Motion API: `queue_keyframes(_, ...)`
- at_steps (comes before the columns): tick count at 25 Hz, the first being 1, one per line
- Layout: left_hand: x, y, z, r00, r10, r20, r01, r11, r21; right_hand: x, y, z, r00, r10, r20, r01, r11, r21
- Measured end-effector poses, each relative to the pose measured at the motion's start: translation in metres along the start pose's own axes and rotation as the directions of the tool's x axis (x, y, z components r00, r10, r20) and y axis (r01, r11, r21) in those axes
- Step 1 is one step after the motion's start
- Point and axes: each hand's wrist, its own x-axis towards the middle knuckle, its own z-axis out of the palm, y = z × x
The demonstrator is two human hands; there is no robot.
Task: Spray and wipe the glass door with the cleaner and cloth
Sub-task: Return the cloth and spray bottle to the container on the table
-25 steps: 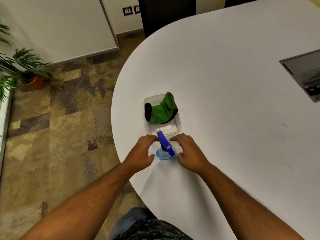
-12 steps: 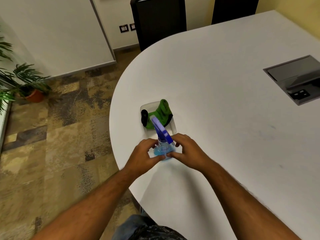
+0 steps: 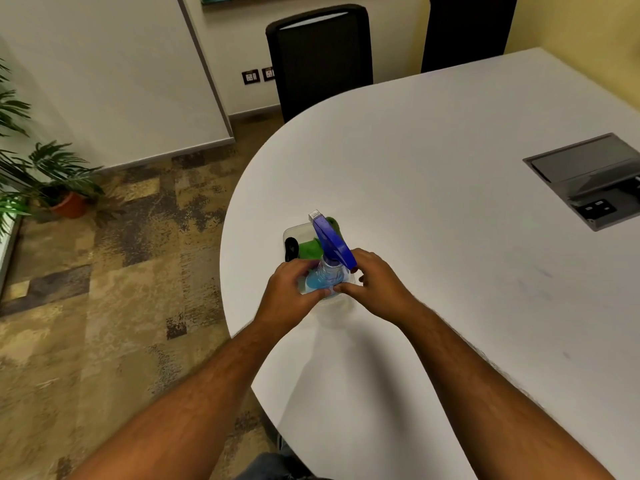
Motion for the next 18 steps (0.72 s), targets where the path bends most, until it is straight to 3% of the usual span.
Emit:
queue_keyframes(5, 0.012, -0.017, 0.017, 0.998, -0.048, -0.03, 0.049, 0.999, 0.023, 0.018, 0.019, 0.023, 0.998, 0.054, -0.013, -0.054, 0.997, -0.056)
queue_keyframes(12, 0.021, -0.032, 0.041, 0.983, -0.181, -0.012, 0.181, 0.979, 0.095, 0.025, 0.049, 0.058, 0.98, 0.198, 0.008, -0.198, 0.98, -0.007)
queue_keyframes(18, 0.022, -0.039, 0.05, 0.984, -0.175, 0.017, 0.173, 0.981, 0.084, 0.022, 0.057, 0.06, 0.977, 0.215, -0.002, -0.215, 0.974, 0.068)
